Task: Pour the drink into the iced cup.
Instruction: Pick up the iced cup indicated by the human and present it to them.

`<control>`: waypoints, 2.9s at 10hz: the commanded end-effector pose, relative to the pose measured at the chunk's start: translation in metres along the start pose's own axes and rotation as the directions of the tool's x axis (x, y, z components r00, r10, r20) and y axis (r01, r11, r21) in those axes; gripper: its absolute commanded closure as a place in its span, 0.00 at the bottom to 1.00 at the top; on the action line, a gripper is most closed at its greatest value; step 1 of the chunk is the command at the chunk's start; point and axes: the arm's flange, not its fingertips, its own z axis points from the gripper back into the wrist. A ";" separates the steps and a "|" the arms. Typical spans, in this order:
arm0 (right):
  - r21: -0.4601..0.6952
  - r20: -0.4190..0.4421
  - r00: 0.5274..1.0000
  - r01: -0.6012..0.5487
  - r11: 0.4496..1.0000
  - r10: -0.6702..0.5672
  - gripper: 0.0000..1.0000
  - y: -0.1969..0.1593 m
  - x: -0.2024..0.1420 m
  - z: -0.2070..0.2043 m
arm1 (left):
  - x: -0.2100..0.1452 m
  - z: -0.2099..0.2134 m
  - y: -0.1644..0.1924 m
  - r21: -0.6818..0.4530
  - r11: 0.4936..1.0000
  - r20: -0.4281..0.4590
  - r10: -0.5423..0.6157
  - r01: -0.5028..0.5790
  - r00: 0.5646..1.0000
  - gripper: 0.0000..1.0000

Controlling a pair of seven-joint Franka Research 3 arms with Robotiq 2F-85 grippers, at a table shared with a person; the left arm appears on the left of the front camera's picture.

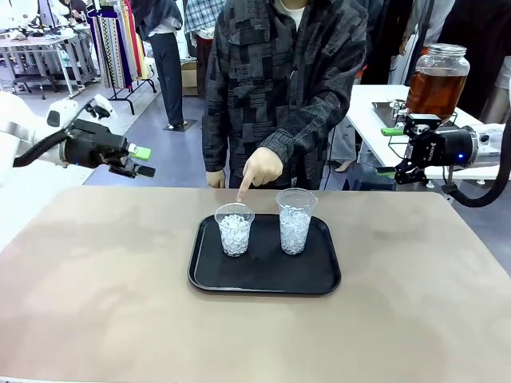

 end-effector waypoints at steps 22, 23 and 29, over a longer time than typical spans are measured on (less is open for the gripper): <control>-0.002 0.005 1.000 -0.003 1.000 0.003 0.00 0.001 0.000 0.000 | -0.058 -0.031 0.019 0.169 0.648 -0.003 -0.754 0.743 0.657 0.00; -0.002 0.005 1.000 -0.003 1.000 0.003 0.00 0.001 0.000 0.000 | -0.059 -0.033 0.022 0.172 0.653 0.007 -0.749 0.737 0.662 0.00; -0.002 0.005 1.000 -0.003 1.000 0.003 0.00 0.001 0.000 0.000 | -0.075 -0.082 0.053 0.162 0.688 0.051 -0.722 0.707 0.690 0.00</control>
